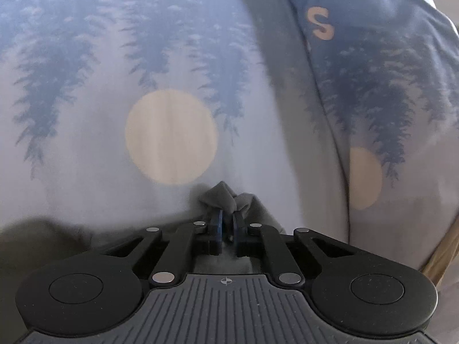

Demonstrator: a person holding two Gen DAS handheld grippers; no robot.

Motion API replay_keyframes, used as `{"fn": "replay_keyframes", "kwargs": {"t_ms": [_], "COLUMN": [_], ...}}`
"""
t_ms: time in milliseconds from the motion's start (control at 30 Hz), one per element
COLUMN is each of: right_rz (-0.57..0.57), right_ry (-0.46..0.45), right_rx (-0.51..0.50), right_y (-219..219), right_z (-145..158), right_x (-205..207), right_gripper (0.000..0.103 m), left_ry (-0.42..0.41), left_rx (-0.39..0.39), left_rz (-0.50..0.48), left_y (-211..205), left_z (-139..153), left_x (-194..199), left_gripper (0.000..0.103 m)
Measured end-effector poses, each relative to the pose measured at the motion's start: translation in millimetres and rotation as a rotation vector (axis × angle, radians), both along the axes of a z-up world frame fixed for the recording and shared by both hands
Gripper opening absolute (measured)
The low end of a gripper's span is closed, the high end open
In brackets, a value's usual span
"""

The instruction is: Fold clothes

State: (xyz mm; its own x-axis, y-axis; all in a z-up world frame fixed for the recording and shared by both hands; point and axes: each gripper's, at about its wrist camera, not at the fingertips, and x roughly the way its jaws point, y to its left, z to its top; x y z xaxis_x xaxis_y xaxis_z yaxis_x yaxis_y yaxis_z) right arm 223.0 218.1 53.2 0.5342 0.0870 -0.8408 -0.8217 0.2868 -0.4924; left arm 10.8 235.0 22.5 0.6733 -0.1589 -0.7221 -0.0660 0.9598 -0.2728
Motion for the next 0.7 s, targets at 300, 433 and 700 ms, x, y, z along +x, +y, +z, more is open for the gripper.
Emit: {"fn": "replay_keyframes", "kwargs": {"t_ms": [300, 433, 700], "right_rz": [-0.392, -0.361, -0.134], "right_ry": [-0.225, -0.143, -0.039], "right_rx": [0.334, 0.348, 0.147], "right_y": [-44.4, -47.3, -1.9], "right_z": [69.4, 71.3, 21.1], "right_x": [49.6, 47.2, 12.3], "right_gripper": [0.004, 0.009, 0.045], "left_ry": [0.004, 0.007, 0.003], "left_rx": [-0.005, -0.032, -0.014], "left_rz": [0.003, 0.002, -0.031], "left_y": [-2.8, 0.2, -7.2], "left_z": [-0.3, 0.4, 3.1], "left_x": [-3.5, -3.6, -7.0], "left_gripper": [0.006, 0.006, 0.006]}}
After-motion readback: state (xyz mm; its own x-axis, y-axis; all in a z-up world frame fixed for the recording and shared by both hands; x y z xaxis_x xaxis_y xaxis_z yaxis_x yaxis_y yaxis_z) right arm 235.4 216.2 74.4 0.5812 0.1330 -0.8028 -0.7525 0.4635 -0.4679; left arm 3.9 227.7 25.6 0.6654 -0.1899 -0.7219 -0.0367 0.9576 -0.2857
